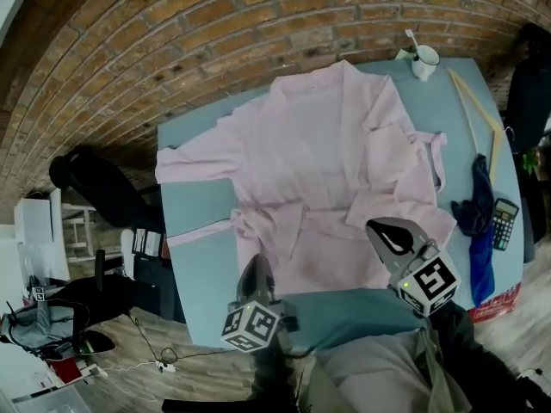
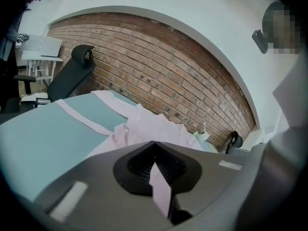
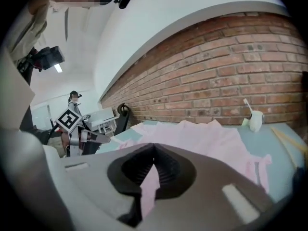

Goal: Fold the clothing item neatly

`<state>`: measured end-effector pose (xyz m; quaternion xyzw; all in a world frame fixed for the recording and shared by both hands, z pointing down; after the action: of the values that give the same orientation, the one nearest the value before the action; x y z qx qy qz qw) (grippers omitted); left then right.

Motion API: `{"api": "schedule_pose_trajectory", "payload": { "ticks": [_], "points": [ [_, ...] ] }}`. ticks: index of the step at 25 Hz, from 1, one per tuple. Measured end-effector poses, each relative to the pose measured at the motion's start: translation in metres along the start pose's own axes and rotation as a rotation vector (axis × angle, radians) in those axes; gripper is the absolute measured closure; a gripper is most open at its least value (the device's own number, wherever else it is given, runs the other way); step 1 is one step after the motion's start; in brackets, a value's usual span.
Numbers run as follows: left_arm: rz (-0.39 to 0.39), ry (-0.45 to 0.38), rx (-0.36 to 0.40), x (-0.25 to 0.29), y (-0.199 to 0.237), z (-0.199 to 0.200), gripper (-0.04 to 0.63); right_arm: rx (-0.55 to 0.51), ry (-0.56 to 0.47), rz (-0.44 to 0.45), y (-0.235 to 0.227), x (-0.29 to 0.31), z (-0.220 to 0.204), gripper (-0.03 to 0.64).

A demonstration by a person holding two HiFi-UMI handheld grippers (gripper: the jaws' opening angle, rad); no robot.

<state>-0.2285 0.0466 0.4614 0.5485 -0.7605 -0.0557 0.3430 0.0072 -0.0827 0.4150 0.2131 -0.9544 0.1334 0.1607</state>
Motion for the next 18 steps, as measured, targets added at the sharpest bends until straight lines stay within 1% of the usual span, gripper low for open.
{"api": "schedule_pose_trajectory", "payload": {
  "ticks": [2,5,6,9,10,11,13,14,18],
  "points": [
    [0.023,0.015,-0.012,0.006,0.026,0.008,0.588,0.012,0.053,-0.007,0.018,0.016,-0.012,0.615],
    [0.041,0.025,-0.053,0.031,0.075,0.037,0.588,0.027,0.117,-0.016,0.042,0.035,-0.025,0.615],
    [0.048,0.026,-0.065,0.043,0.093,0.049,0.571,0.032,0.134,-0.021,0.048,0.041,-0.029,0.615],
    [0.075,0.037,-0.078,0.085,0.141,0.084,0.428,0.034,0.166,-0.051,0.057,0.056,-0.033,0.615],
    [0.080,0.036,-0.088,0.099,0.153,0.092,0.416,0.037,0.166,-0.061,0.058,0.061,-0.032,0.615],
    [0.087,0.031,-0.101,0.112,0.165,0.098,0.388,0.042,0.163,-0.069,0.059,0.066,-0.031,0.615],
    [0.102,0.021,-0.131,0.135,0.185,0.106,0.375,0.051,0.143,-0.079,0.061,0.077,-0.026,0.615],
    [0.107,0.015,-0.144,0.145,0.193,0.109,0.350,0.054,0.130,-0.081,0.062,0.083,-0.022,0.615],
    [0.113,-0.005,-0.201,0.180,0.214,0.118,0.343,0.072,0.123,-0.090,0.070,0.106,-0.008,0.615]
  ]
}}
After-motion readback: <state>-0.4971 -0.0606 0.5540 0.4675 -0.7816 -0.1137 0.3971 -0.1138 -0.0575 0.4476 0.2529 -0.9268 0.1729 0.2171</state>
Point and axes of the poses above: the fingertips, and each gripper's own axes: x forward along the fingers, y to its left, z out of its top, the point moved 3 cm from there along -x, backward along the fingers, and after that the axes turned 2 degrees about -y, right-handed, at the moved point
